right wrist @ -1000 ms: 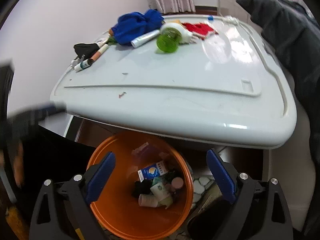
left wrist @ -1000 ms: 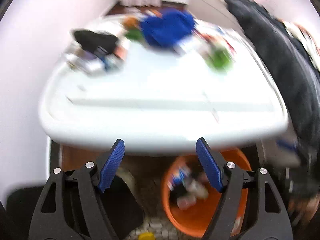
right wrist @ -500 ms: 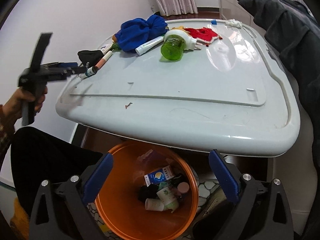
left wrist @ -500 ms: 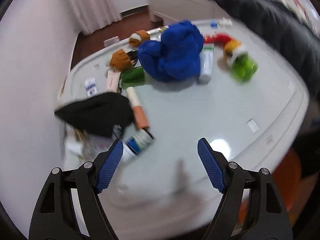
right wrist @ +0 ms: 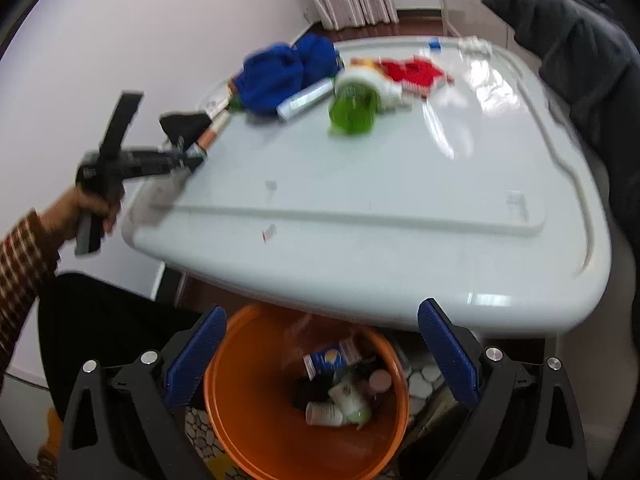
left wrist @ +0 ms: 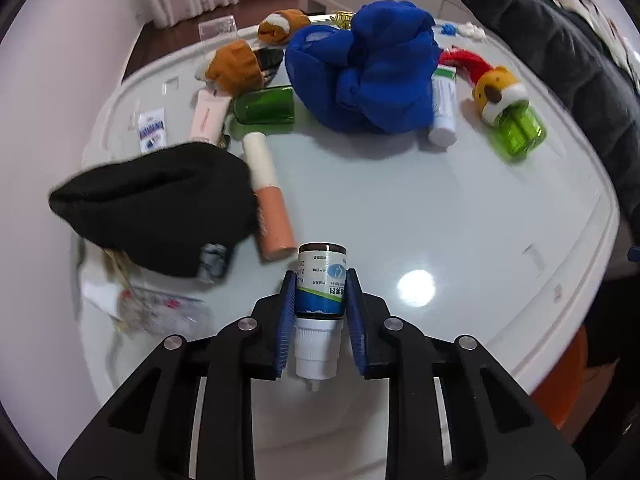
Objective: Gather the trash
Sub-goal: 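Grasp the small blue-labelled medicine bottle with the left tool, then grasp the yellow-capped green mosquito liquid bottle with the right tool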
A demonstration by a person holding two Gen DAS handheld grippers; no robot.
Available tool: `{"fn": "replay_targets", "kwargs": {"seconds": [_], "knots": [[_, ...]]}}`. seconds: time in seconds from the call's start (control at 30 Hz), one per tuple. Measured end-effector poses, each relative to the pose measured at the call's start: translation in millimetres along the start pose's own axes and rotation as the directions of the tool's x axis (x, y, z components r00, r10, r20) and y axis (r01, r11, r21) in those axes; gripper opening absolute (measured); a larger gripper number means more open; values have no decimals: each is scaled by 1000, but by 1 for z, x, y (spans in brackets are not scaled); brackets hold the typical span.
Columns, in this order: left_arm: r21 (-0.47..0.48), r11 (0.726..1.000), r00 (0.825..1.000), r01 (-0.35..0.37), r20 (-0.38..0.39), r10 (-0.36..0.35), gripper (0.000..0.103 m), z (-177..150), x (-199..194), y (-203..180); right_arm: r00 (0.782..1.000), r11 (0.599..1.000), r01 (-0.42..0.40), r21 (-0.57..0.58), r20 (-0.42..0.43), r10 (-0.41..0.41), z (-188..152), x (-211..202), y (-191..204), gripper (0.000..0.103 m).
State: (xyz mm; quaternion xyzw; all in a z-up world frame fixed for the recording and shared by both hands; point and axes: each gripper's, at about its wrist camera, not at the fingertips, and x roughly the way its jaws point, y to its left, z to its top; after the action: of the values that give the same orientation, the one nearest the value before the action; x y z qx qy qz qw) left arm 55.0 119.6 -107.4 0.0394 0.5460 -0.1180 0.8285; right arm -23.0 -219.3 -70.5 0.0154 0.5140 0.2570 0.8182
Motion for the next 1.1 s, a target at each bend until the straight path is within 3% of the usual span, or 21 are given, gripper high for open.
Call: {"fn": "replay_targets", "kwargs": {"seconds": [0.1,0.2,0.33,0.43,0.57,0.7,0.87,0.97,1.07,1.1], "knots": [[-16,1000,1000,8,9,-8,23,1,-5,-21,997,999,50,-15,53,-49,33,-12,-4,95],[-33,999,997,16,79,-14,23,4,-24,-44,990,993,116,-22,88,-114,73,-11,-11,95],[-113,989,973,98,218,-72,23,6,-52,-72,983,988,153,-5,104,-151,115,15,-22,95],[-90,987,957,131,272,-102,23,8,-55,-96,985,989,146,17,89,-147,137,48,-25,95],[-52,983,948,174,279,-153,23,13,-53,-110,986,988,151,28,70,-153,150,88,-19,95],[-37,981,949,192,261,-175,23,12,-47,-115,969,970,242,-2,50,-241,161,121,-10,95],[-45,979,953,196,244,-180,23,4,-45,-108,957,957,291,3,3,-291,170,152,-14,96],[-56,980,955,191,241,-173,23,1,-45,-101,942,940,337,-47,19,-336,170,157,-11,86],[-60,979,954,193,244,-173,23,1,-46,-98,946,945,324,-51,12,-324,168,155,-9,85],[-59,979,954,193,245,-173,23,1,-46,-99,947,946,320,-57,22,-320,166,153,-8,77]]}}
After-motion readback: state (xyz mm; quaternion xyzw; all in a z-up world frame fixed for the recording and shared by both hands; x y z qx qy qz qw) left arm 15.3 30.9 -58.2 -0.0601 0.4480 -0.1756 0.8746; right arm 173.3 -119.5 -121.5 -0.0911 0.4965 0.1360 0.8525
